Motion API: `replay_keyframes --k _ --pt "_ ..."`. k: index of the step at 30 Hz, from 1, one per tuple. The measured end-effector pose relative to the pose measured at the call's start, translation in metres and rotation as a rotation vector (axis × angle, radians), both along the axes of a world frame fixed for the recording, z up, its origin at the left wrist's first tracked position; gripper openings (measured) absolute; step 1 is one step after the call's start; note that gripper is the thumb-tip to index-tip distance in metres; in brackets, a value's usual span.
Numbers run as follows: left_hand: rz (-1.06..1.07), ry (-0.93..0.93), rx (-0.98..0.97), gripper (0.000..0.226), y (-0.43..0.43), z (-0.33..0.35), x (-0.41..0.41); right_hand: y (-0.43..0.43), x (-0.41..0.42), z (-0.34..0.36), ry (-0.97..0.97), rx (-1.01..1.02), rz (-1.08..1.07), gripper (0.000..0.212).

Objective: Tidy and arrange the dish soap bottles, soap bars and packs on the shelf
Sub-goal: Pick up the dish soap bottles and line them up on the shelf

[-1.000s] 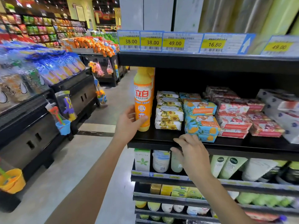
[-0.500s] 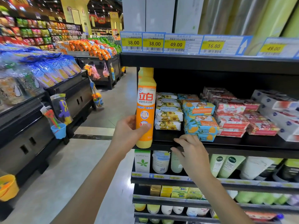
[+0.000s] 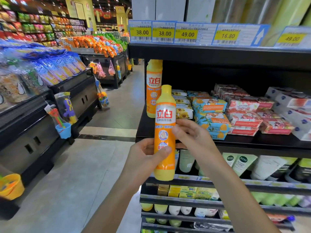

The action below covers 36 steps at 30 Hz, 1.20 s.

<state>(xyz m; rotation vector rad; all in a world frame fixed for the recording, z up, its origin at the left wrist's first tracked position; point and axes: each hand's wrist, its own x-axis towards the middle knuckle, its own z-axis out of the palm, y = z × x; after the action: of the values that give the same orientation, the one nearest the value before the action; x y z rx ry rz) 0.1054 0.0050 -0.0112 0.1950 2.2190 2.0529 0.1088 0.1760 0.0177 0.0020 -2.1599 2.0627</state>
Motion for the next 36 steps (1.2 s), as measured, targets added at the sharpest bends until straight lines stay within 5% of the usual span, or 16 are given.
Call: replay_keyframes --k 13,19,29,36 --pt "-0.02 0.016 -0.124 0.046 0.019 -0.012 0.009 0.01 -0.004 -0.002 -0.038 0.028 -0.064 0.06" --pt "-0.115 -0.021 0.003 0.047 0.013 -0.012 0.006 0.019 -0.002 -0.001 -0.042 -0.029 0.014 0.043" --pt "-0.339 -0.144 0.146 0.041 0.005 -0.019 0.007 0.022 -0.002 0.0 -0.047 -0.148 0.108 0.051" --pt "-0.296 -0.019 0.129 0.036 0.003 -0.022 0.008 0.02 -0.001 0.002 -0.034 -0.162 0.148 0.034"
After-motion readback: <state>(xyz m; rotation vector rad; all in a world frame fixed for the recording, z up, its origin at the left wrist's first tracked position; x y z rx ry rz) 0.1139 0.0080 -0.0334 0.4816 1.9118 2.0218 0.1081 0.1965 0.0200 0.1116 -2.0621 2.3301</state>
